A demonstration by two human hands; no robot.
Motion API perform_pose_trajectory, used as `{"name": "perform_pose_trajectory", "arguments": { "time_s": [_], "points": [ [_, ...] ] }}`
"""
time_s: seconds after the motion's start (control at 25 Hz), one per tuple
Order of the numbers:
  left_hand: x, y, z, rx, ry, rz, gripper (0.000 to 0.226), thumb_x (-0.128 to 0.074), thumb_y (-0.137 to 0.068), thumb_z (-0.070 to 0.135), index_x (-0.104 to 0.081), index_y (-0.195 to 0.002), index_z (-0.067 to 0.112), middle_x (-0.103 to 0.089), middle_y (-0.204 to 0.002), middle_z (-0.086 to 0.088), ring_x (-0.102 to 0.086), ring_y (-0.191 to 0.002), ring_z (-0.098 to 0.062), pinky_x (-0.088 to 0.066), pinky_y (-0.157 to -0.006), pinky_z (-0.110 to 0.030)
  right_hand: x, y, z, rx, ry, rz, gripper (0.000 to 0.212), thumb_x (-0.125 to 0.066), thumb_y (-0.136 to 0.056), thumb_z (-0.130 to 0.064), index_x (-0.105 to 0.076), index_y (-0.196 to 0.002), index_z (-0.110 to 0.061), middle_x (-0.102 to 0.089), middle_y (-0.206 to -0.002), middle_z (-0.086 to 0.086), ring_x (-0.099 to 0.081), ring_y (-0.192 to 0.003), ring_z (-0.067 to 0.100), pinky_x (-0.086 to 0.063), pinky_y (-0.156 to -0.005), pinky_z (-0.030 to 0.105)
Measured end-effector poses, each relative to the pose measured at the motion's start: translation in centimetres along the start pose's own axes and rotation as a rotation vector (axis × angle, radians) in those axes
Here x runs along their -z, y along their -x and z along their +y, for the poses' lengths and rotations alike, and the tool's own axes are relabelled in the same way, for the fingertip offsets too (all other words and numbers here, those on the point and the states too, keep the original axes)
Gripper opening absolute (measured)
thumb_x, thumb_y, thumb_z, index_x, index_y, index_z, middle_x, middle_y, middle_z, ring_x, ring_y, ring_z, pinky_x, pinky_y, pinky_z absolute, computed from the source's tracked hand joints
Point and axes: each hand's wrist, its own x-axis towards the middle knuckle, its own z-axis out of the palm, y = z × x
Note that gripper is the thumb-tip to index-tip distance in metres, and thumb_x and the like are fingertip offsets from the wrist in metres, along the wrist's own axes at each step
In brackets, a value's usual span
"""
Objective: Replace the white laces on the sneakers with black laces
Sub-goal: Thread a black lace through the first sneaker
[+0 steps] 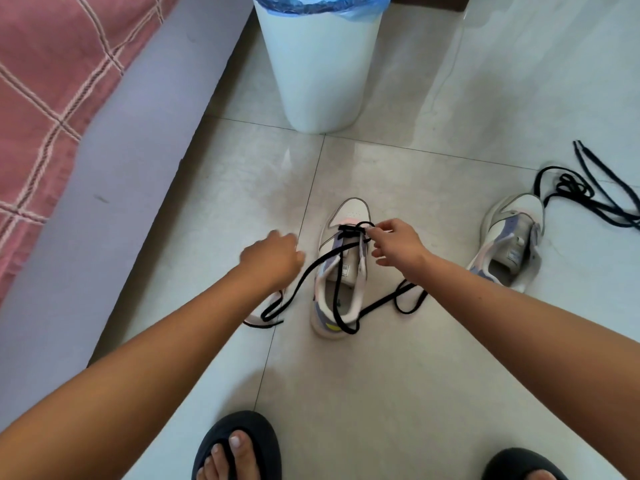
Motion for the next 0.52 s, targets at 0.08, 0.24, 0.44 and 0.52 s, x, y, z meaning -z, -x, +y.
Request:
{"name": "perform_pose_trajectory", "arguments": {
  "time_s": [0.08,0.24,0.44,0.52],
  "points": [
    [0.0,-1.1,3.2,-0.161,0.056,0.068,0.037,-0.038,-0.099,0.037,-0.053,-0.123,0.014,-0.047,-0.123,-0.009,-0.047,-0.114,-0.028,-0.043,-0.088,-0.036,-0.2,-0.4,0.1,0.029,0.019,-0.013,0.012,-0.056,-0.091,-0.022,-0.050,-0.091,-0.012,-0.055,-0.083,0.005,-0.056,-0.065,0.015,-0.050,-0.065,0.032],
    [-1.5,-2.9,5.4,-0.197,0.165,0.010,0.031,-0.049,-0.095,0.035,-0.052,-0.113,0.009,-0.050,-0.116,-0.010,-0.050,-0.109,-0.028,-0.044,-0.085,-0.037,-0.1,0.0,0.8,-0.062,-0.194,0.041,0.009,-0.050,-0.091,-0.014,-0.042,-0.089,-0.010,-0.050,-0.081,0.008,-0.059,-0.068,0.019,-0.057,-0.074,0.037],
    [-1.1,-3.1,5.3,-0.185,0.127,-0.128,0.027,-0.043,-0.098,0.031,-0.055,-0.090,0.008,-0.054,-0.084,-0.008,-0.054,-0.085,-0.026,-0.035,-0.065,-0.029,-0.2,3.1,1.5,-0.004,-0.001,-0.111,0.043,-0.062,-0.088,-0.028,-0.031,-0.115,-0.019,-0.048,-0.088,0.001,-0.054,-0.077,0.013,-0.050,-0.068,0.029],
    [-1.1,-3.0,5.0,-0.215,0.292,-0.186,0.029,-0.044,-0.098,0.028,-0.052,-0.074,0.013,-0.048,-0.072,-0.002,-0.046,-0.069,-0.018,-0.030,-0.058,-0.029,-1.1,4.1,1.9,0.053,0.108,-0.145,0.047,-0.063,-0.086,-0.022,-0.026,-0.114,-0.019,-0.044,-0.076,0.000,-0.044,-0.061,0.012,-0.040,-0.054,0.025]
  ]
}}
